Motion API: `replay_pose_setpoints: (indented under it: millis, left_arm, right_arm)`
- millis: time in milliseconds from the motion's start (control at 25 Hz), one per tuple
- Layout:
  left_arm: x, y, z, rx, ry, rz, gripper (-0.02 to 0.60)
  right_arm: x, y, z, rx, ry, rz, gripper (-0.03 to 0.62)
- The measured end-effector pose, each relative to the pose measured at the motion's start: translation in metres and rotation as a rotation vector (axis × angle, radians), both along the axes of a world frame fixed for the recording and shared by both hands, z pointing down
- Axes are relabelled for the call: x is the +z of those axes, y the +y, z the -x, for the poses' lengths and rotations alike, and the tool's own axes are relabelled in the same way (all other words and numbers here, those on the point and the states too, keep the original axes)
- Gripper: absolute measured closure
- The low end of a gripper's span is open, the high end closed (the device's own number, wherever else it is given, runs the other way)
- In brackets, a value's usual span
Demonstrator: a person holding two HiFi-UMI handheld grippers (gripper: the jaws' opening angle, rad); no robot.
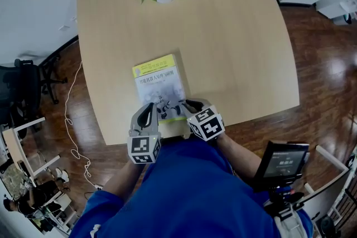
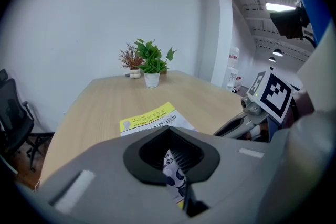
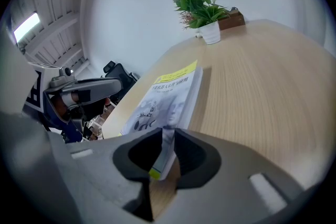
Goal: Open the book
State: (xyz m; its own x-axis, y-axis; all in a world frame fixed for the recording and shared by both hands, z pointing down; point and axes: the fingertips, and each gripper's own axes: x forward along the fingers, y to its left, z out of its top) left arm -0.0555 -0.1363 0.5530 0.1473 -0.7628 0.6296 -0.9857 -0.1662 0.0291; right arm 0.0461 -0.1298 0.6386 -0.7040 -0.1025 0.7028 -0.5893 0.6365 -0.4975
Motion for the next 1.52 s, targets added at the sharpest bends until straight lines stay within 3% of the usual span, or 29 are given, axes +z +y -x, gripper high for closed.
replay_pose_setpoints:
  millis: [360, 760, 1200, 1520]
  left_arm:
    - [0.0, 0.002, 0.001, -0.014, 0.0, -0.005, 0.575]
    - [0.0, 0.004, 0.002, -0.022, -0.004, -0.012, 0.575]
    - [-0.004, 0.008, 0.008, -0.044, -0.011, -0.029, 0.575]
    - [-0.001, 0.009, 0.012, -0.06, -0.013, -0.04, 0.575]
  right_arm:
    - [0.013, 0.01, -0.007, 0.047, -0.07, 0.198, 0.543]
    - [0.01, 0.02, -0.006, 0.007, -0.12, 0.265, 0.543]
    - [0.006, 0.021, -0.004, -0.022, -0.13, 0.254, 0.543]
    - [-0.004, 0.019, 0.001, -0.036, -0.137, 0.201, 0.586]
